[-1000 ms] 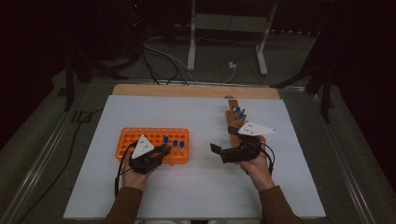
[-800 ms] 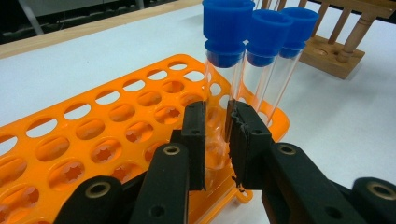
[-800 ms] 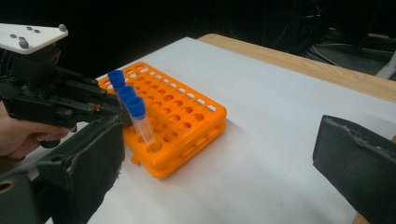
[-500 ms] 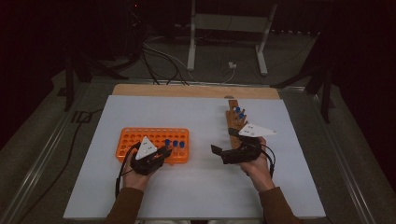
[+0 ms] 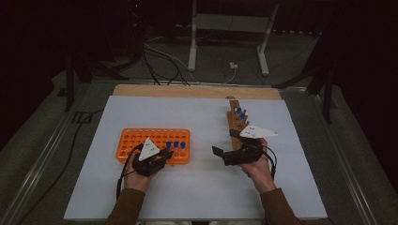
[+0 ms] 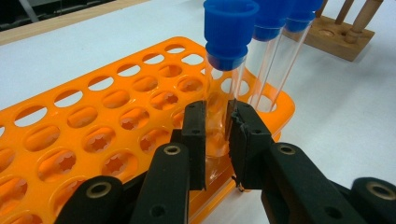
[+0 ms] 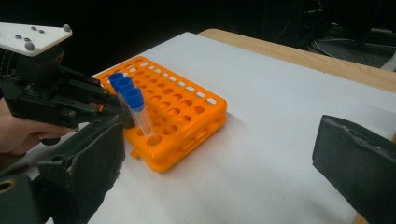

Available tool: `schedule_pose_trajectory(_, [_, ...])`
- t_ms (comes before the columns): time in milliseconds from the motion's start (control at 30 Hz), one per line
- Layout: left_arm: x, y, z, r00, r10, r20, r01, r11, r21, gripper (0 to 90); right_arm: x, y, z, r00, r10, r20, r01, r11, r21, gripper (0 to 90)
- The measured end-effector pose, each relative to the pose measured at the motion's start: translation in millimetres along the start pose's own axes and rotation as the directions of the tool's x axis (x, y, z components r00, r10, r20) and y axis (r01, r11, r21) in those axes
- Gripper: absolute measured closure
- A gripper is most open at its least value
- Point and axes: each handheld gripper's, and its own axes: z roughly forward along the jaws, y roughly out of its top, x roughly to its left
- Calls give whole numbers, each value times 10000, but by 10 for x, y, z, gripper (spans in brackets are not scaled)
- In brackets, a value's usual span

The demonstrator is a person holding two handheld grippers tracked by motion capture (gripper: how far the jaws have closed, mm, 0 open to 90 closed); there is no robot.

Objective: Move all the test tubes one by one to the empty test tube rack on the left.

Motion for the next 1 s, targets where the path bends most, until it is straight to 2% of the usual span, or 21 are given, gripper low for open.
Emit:
schedule_pose_trajectory(267, [6,-10,-4,9999,-114,66,114,9999,-59,779,-23,-7,-11,10000,46,64,-46,10000,-1,23])
schedule_pose_trajectory(533, [41,-16,-26,9985,-444,310,447,9990,-91,761,-68,10,-37,9997,33,230,-33,10000,-15,23])
schedule_pose_trajectory(733, [69,-4,-93,9967,-687,430,704,9967,-395,660,-132,30,-76,9990,-29,446,27,10000,30,23])
schedule_pose_trajectory(867, [102,19,-181,9939,-954,553,991,9926,-698,581,-173,49,-99,9981,-37,617,35,10000,27,23])
schedule_pose_trajectory(1000, [137,40,-260,9934,-1130,197,1144,9888,-955,538,-233,74,-120,9967,-6,812,2,10000,47,22])
